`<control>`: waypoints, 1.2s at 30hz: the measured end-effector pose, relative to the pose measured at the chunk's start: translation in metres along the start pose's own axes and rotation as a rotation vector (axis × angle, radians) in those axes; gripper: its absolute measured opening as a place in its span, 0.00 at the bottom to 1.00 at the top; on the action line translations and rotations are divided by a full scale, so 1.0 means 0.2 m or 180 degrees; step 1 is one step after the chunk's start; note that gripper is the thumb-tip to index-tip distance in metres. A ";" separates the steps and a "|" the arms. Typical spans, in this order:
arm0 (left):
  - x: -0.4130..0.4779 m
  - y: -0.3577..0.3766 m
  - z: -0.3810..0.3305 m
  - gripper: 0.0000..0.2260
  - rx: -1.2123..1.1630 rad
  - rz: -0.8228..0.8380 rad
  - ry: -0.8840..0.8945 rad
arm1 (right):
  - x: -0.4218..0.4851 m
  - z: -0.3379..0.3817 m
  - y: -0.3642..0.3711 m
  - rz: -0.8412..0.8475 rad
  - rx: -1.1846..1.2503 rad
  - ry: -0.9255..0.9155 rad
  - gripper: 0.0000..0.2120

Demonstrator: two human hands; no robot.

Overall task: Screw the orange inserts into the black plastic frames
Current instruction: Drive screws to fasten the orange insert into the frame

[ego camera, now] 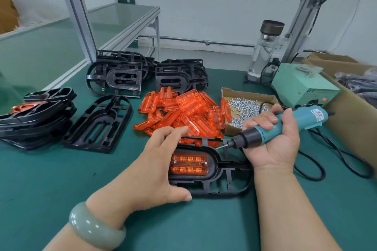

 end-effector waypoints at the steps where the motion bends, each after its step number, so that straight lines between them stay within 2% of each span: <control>1: 0.00 0.00 0.00 0.53 -0.0024 -0.0048 0.0031 | 0.00 0.00 0.00 0.0011 0.0023 -0.0008 0.06; 12: -0.01 0.00 0.02 0.55 -0.0031 -0.0179 0.0126 | 0.01 0.01 -0.01 0.0026 0.0073 -0.0006 0.06; 20: 0.00 -0.02 0.04 0.53 0.0022 -0.0033 -0.0028 | 0.02 0.06 -0.04 -0.0120 0.0137 -0.0071 0.06; 28: 0.04 -0.06 -0.03 0.56 0.0858 0.0334 -0.0269 | 0.03 0.03 -0.05 -0.0140 0.0118 0.0043 0.06; 36: 0.20 0.08 -0.25 0.51 0.1256 0.0343 0.0196 | 0.03 0.06 -0.05 -0.0160 0.0246 0.0020 0.06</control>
Point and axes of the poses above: each hand's wrist, its own x-axis towards the middle knuckle, its own y-axis out of the palm, z = x × y, the point moved 1 cm from there along x, towards the middle knuckle, and after that the axes turned 12 degrees about z, right-handed, at the moved point
